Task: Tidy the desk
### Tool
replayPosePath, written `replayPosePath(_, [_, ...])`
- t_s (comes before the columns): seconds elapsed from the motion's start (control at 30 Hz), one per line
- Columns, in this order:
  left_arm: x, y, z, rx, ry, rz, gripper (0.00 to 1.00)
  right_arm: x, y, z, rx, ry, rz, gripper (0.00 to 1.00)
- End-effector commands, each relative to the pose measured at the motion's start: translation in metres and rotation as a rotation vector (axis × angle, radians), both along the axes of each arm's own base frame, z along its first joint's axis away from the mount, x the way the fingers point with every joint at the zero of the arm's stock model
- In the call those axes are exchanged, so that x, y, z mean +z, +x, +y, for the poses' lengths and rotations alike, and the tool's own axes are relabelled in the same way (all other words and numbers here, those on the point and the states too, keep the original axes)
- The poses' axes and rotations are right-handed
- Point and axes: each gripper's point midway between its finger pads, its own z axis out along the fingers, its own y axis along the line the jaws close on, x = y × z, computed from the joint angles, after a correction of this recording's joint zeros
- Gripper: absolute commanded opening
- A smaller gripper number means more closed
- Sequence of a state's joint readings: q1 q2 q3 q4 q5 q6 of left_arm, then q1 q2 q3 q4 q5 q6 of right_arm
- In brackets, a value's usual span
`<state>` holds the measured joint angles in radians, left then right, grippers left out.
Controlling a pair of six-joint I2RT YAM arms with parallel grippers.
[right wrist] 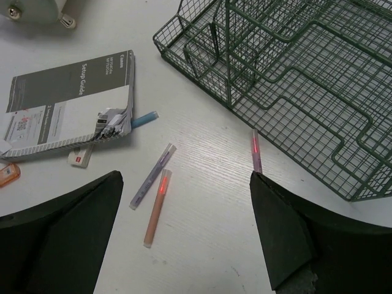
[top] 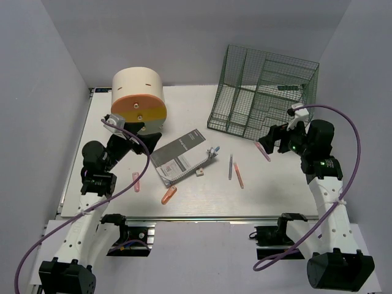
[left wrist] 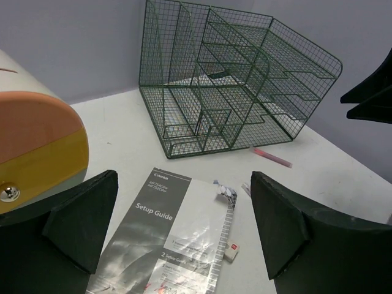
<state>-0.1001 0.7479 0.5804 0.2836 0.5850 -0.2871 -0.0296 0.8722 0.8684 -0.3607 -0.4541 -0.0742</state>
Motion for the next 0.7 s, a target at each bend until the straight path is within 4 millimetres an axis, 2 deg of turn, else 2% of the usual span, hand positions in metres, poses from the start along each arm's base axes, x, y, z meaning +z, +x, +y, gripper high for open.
replayPosePath(0.0, [0.002,-0.002,-0.003,-0.024,-0.001,-0.011,0.98,0.017,-0.003,0.006,0.039,0.009,-0.038,0.89])
replayPosePath(0.1, [0.001,-0.001,-0.004,-0.029,-0.002,-0.003,0.98,0.012,-0.013,0.016,0.15,-0.04,-0.086,0.89])
replayPosePath(0.17, [0.001,0.0,-0.004,-0.031,-0.004,0.004,0.98,0.012,-0.028,0.029,0.315,-0.107,-0.176,0.89])
replayPosePath(0.2, [0.001,0.0,-0.004,-0.031,-0.003,0.003,0.98,0.005,-0.039,0.035,0.385,-0.124,-0.172,0.89])
replayPosePath(0.23, [0.0,0.0,-0.004,-0.032,-0.003,0.008,0.98,0.006,-0.043,0.037,0.414,-0.138,-0.19,0.89])
replayPosePath(0.33, [0.0,0.0,-0.005,-0.034,-0.005,0.012,0.98,0.001,-0.042,0.028,0.391,-0.194,-0.168,0.89])
replayPosePath(0.43, [-0.002,0.001,-0.005,-0.039,-0.006,0.021,0.94,-0.002,-0.043,0.024,0.398,-0.239,-0.139,0.89])
replayPosePath(0.53, [-0.003,0.001,-0.008,-0.06,-0.01,0.027,0.73,-0.004,-0.052,0.031,0.468,-0.22,-0.116,0.89])
replayPosePath(0.57, [-0.004,0.002,-0.01,-0.071,-0.011,0.036,0.58,-0.004,-0.053,0.033,0.482,-0.218,-0.124,0.89])
replayPosePath(0.67, [-0.008,0.004,-0.012,-0.082,-0.011,0.057,0.32,-0.011,-0.052,0.04,0.482,-0.151,-0.109,0.89])
